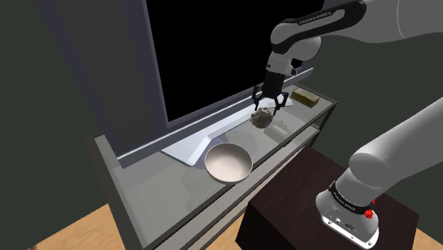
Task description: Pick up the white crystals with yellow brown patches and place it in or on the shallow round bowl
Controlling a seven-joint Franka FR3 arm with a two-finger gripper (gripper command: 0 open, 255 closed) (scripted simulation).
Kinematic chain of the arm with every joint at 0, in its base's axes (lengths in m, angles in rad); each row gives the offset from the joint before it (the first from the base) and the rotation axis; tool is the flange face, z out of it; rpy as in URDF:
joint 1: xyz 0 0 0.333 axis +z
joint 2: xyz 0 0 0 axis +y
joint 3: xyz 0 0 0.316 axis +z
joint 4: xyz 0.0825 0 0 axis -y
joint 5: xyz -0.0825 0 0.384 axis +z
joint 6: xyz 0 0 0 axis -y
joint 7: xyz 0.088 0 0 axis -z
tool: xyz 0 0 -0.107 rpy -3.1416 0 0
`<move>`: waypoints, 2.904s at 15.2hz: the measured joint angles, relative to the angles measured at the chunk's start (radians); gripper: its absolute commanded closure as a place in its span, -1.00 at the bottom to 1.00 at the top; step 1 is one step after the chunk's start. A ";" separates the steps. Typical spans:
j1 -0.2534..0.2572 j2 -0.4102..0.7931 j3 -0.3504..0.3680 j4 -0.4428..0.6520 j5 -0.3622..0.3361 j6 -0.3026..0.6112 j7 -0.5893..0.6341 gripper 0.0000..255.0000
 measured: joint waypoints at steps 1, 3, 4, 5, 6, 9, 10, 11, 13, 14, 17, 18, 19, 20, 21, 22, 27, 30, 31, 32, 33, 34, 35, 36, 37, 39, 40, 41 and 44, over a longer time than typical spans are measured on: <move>-0.002 -0.004 -0.002 0.008 -0.002 -0.013 0.002 1.00; 0.004 -0.019 0.004 0.013 0.003 -0.027 0.018 1.00; 0.012 -0.028 0.013 0.013 0.011 -0.030 0.033 1.00; 0.023 -0.038 0.026 0.005 0.021 -0.025 0.050 1.00; 0.034 -0.049 0.039 -0.003 0.033 -0.021 0.068 1.00; 0.068 -0.084 0.079 -0.015 0.068 -0.019 0.129 1.00; 0.081 -0.086 0.097 -0.014 0.082 -0.011 0.153 1.00; 0.096 -0.088 0.116 -0.010 0.096 -0.004 0.180 1.00; 0.109 -0.097 0.132 -0.011 0.109 -0.001 0.204 -1.00; 0.109 -0.097 0.132 -0.011 0.109 -0.001 0.203 -1.00; 0.103 -0.034 0.152 -0.012 0.070 0.026 0.235 -1.00; 0.099 -0.008 0.157 -0.014 0.052 0.036 0.247 -1.00; 0.096 0.022 0.164 -0.014 0.032 0.047 0.261 -1.00; 0.094 0.046 0.169 -0.019 0.013 0.057 0.276 -1.00; 0.093 0.076 0.176 -0.015 -0.008 0.065 0.296 -1.00; 0.092 0.114 0.181 -0.012 -0.030 0.080 0.314 -1.00; 0.091 0.159 0.191 -0.027 -0.077 0.264 0.352 -1.00; 0.098 0.195 0.196 -0.059 -0.070 0.205 0.349 -1.00; 0.102 0.209 0.200 -0.070 -0.067 0.209 0.351 -1.00; 0.102 0.209 0.200 -0.078 -0.066 0.206 0.348 -1.00; 0.102 0.210 0.200 -0.080 -0.066 0.205 0.346 -1.00; 0.102 0.212 0.200 -0.081 -0.066 0.205 0.346 -1.00; 0.102 0.213 0.199 -0.082 -0.066 0.205 0.345 -1.00; 0.102 0.213 0.199 -0.082 -0.066 0.205 0.345 -1.00; 0.102 0.213 0.199 -0.082 -0.066 0.205 0.345 -1.00; 0.102 0.214 0.199 -0.082 -0.066 0.205 0.345 1.00; 0.101 0.213 0.199 -0.082 -0.066 0.205 0.345 1.00; 0.102 0.212 0.200 -0.082 -0.065 0.204 0.345 1.00; 0.102 0.211 0.200 -0.082 -0.065 0.204 0.345 1.00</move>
